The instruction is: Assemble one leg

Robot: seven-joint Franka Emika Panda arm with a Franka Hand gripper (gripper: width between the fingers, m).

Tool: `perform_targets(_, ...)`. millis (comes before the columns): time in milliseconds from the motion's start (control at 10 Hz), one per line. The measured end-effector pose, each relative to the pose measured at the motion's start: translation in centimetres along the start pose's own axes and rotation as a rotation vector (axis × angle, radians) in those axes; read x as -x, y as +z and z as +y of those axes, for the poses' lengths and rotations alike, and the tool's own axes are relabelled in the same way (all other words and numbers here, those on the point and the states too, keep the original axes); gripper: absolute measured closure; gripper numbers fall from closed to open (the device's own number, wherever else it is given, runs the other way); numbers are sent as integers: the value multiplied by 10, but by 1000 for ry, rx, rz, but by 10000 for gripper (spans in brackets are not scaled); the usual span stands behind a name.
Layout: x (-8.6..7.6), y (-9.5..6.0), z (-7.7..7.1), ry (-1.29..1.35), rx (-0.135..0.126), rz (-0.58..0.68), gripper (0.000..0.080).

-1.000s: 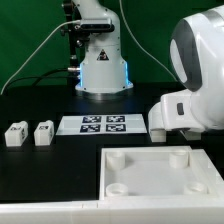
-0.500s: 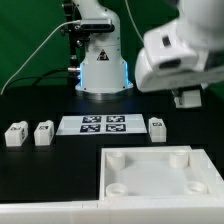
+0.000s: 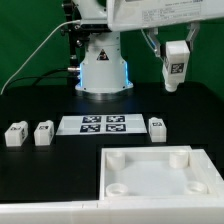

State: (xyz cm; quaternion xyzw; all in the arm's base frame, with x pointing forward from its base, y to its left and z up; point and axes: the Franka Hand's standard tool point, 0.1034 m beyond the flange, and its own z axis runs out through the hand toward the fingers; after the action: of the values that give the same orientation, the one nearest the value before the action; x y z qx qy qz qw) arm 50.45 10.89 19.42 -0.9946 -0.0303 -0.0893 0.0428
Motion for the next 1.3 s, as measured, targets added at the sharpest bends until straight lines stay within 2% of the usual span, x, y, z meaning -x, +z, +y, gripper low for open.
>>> perform_targets(200, -3, -1, 1, -6, -5, 243, 509)
perform_targets(300, 3, 2, 3, -8, -3, 249, 509)
perform_targets(400, 0, 1, 4, -11, -2, 249, 509)
perform_targets(600, -46, -8, 37, -30, 20, 292, 509)
perform_targets(700, -70, 0, 33, -40, 14, 299, 509)
perform_targets(800, -85, 7, 21, -15, -6, 317, 509)
perform_targets(900, -86, 14, 24, -36, -5, 311, 509)
perform_targets(1300, -85, 16, 23, -24, -10, 312, 509)
